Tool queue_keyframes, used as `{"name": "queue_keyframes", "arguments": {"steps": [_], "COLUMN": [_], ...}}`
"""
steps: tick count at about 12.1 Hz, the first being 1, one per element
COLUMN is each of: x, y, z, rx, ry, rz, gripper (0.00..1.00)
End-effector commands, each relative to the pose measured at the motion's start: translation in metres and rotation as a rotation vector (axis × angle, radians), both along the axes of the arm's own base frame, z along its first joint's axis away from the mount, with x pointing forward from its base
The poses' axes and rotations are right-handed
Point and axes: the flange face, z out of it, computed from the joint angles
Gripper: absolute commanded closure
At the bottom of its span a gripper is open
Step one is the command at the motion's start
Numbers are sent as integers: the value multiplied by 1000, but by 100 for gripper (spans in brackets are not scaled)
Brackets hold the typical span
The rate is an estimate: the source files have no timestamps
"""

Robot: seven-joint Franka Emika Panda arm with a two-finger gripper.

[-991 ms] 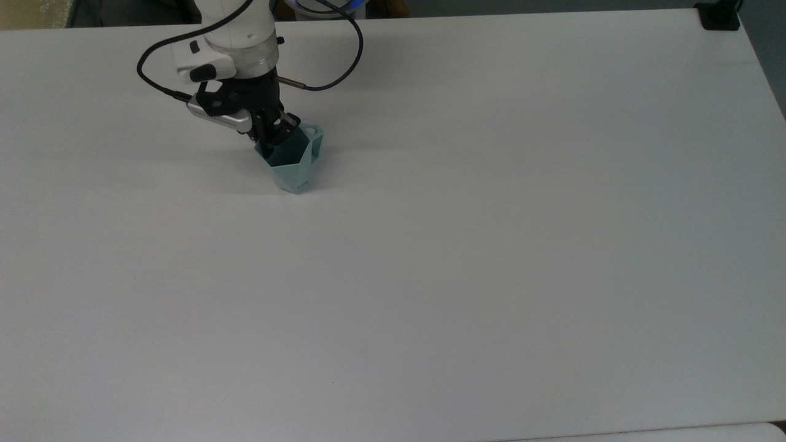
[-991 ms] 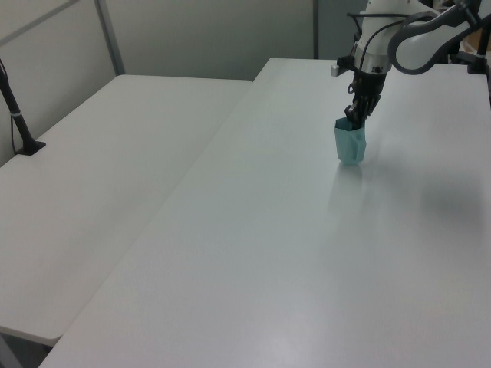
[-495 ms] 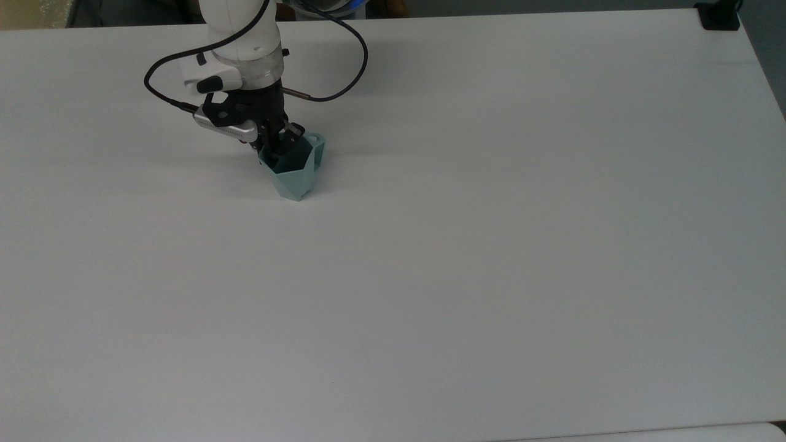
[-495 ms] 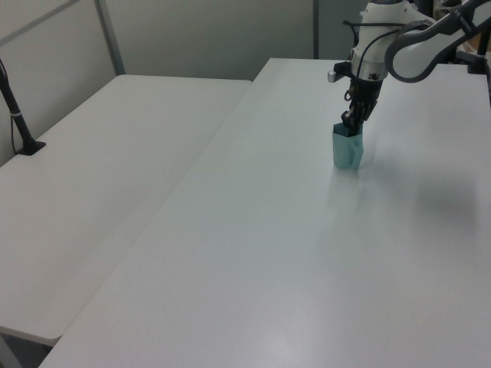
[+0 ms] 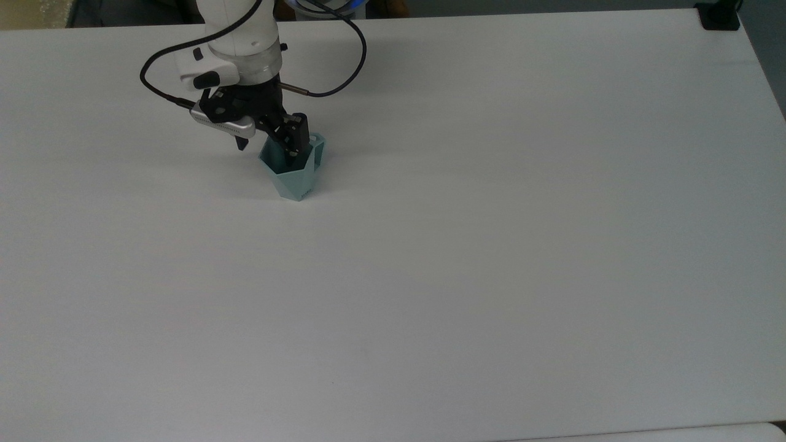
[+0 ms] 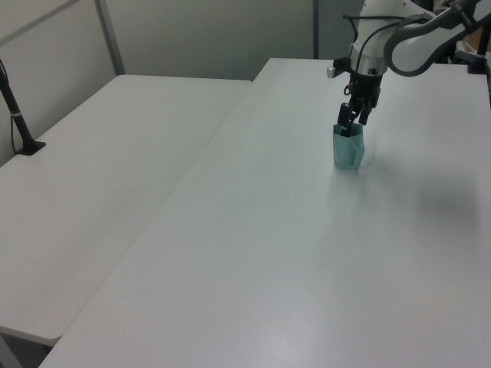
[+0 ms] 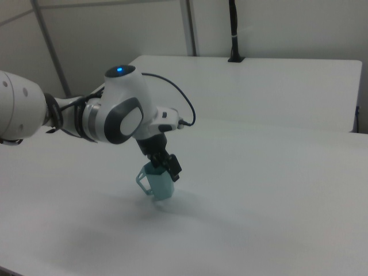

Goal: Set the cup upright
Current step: 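Open the gripper and raise it away from the cup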

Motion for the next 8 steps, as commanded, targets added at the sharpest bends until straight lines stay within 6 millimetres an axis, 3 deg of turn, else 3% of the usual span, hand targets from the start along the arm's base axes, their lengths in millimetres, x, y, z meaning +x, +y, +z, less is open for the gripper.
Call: {"name": "queue_keyframes", "arguments": {"steps": [1,2,3,4,5,8], "x": [8,11,18,23,17,-2], "y": [2,2,2,2,-3,-15], "z": [64,81,119,142,169,210], "rx": [27,28,33,35,26,-11], "ry": [-6,-11,-62,-97,-70,67], "rz": [6,7,7,9,37,235], "gripper": [0,0,0,0,0,0]}}
